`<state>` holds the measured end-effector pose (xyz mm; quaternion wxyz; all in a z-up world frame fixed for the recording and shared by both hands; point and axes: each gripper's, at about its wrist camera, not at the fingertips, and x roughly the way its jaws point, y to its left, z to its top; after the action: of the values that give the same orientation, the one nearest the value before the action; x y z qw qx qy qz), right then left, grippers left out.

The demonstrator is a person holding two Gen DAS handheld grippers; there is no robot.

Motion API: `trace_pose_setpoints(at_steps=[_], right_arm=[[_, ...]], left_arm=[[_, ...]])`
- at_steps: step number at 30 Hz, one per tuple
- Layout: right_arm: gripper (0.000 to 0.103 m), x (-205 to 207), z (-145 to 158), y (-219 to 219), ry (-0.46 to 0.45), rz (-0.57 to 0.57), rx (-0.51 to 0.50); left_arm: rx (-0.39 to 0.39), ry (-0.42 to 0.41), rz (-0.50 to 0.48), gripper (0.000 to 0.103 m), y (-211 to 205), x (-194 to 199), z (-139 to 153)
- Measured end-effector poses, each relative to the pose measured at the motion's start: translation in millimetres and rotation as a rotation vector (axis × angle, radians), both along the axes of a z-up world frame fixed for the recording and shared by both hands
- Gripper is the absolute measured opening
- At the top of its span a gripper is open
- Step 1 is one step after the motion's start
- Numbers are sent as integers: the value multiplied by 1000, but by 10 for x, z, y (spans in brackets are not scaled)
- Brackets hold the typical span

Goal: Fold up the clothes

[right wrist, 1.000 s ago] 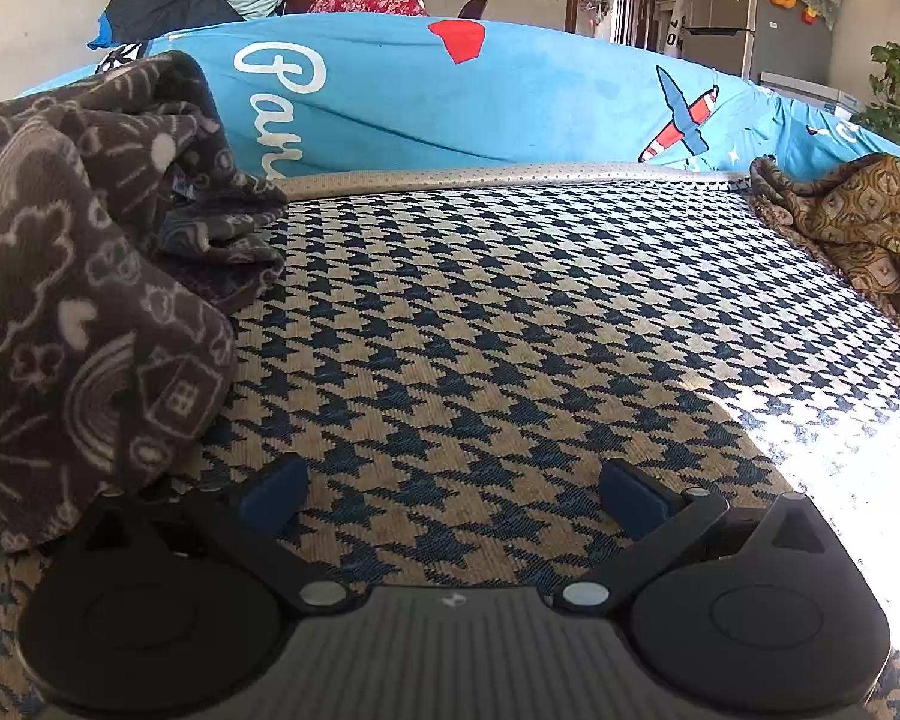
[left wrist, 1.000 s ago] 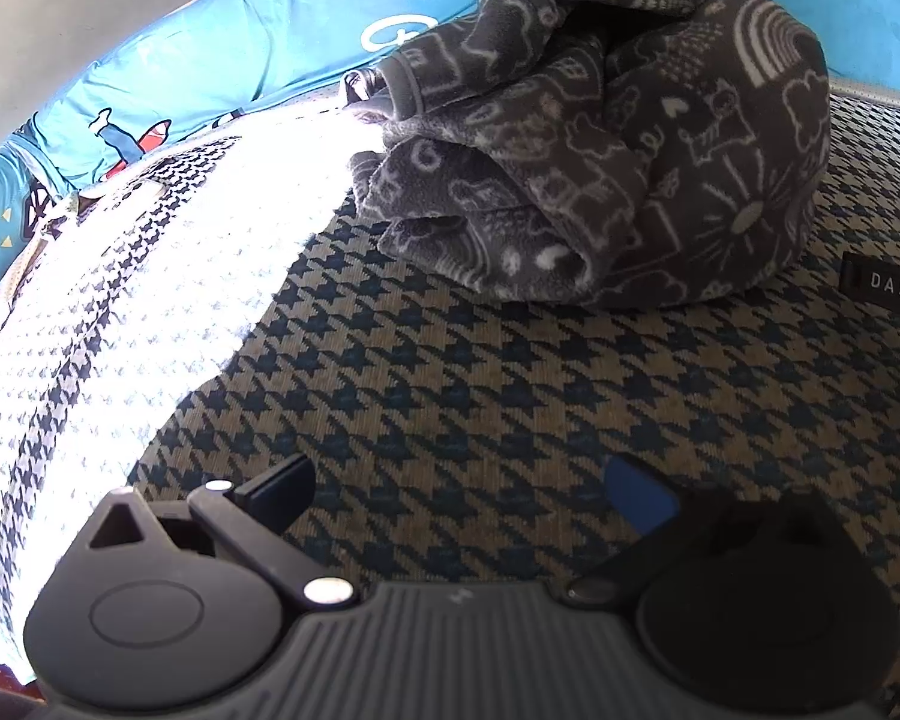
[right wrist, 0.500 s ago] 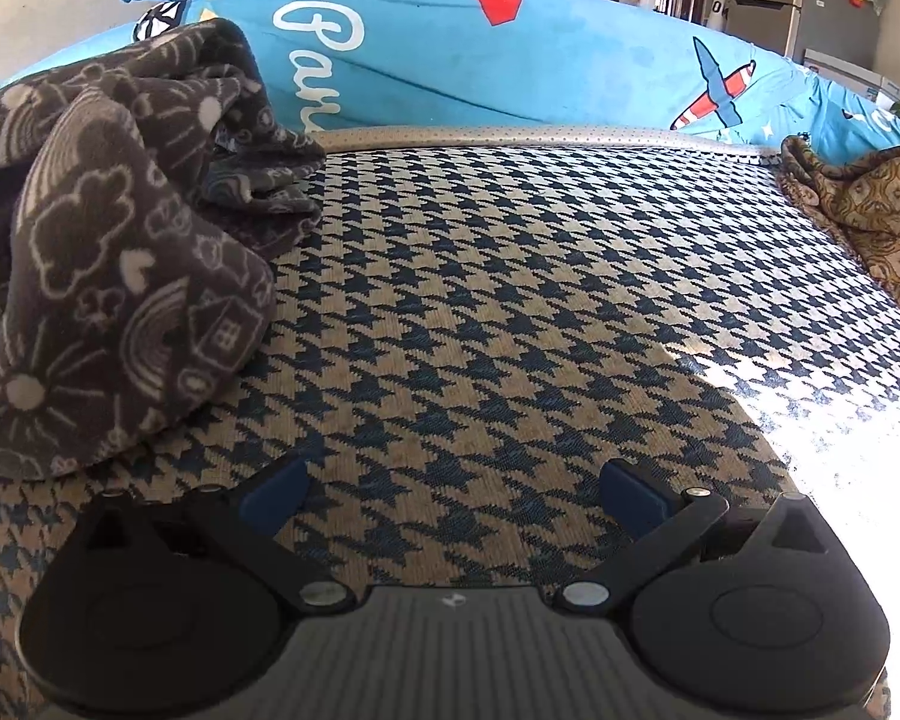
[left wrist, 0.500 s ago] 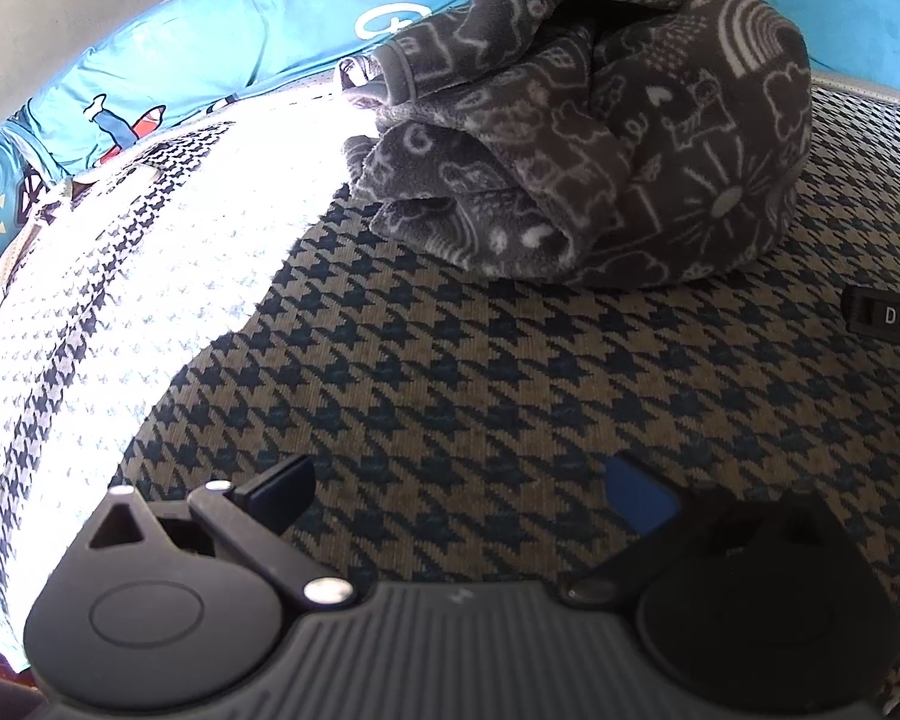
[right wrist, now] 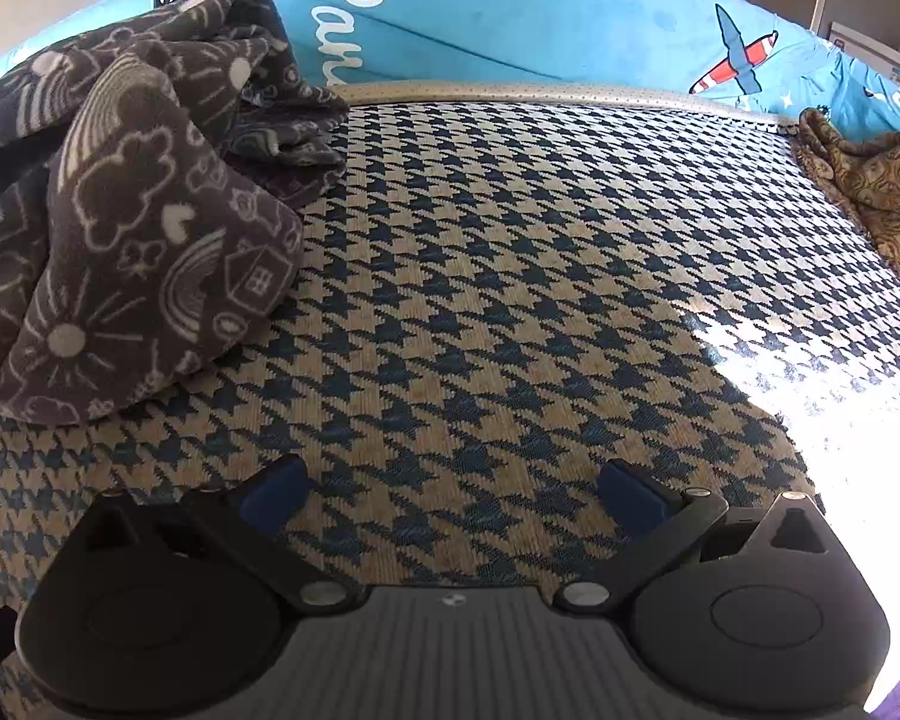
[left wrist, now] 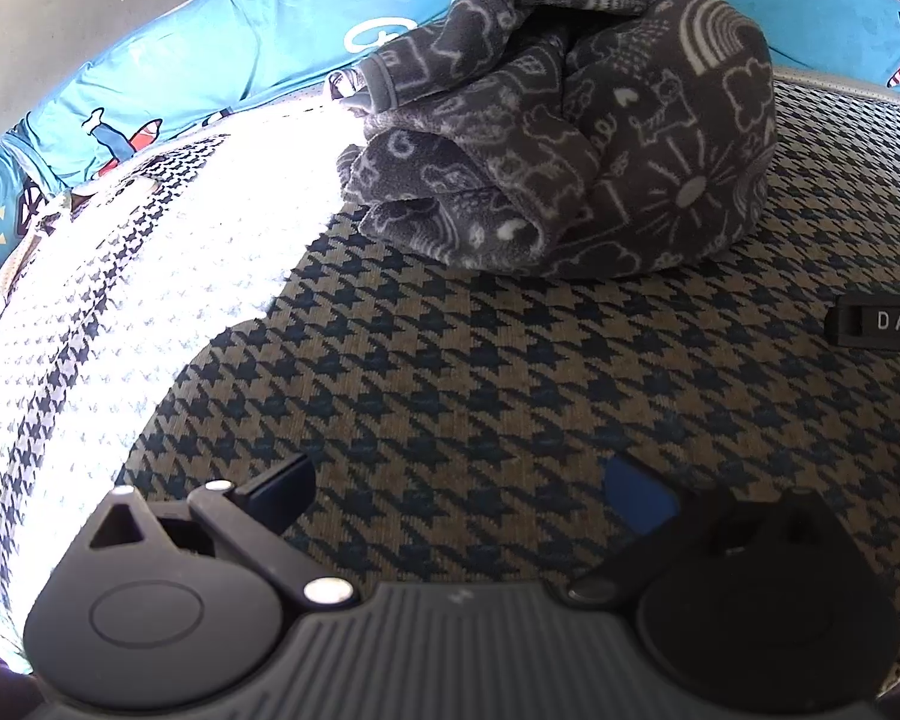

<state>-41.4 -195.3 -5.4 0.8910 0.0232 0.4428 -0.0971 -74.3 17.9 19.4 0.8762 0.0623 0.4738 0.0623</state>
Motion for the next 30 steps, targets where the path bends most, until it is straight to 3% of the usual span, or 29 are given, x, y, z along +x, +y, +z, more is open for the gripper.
trace_pose_setpoints(at_steps=[10, 18, 30], right_arm=[[103, -194, 109, -6, 25, 27, 94], [103, -420, 125, 91, 22, 58, 86], [103, -729, 244, 368, -33, 185, -45]], left_arm=[[-13, -20, -1, 103, -29, -184, 118], [-15, -29, -7, 103, -11, -441, 145], [-26, -38, -15, 103, -75, -654, 257]])
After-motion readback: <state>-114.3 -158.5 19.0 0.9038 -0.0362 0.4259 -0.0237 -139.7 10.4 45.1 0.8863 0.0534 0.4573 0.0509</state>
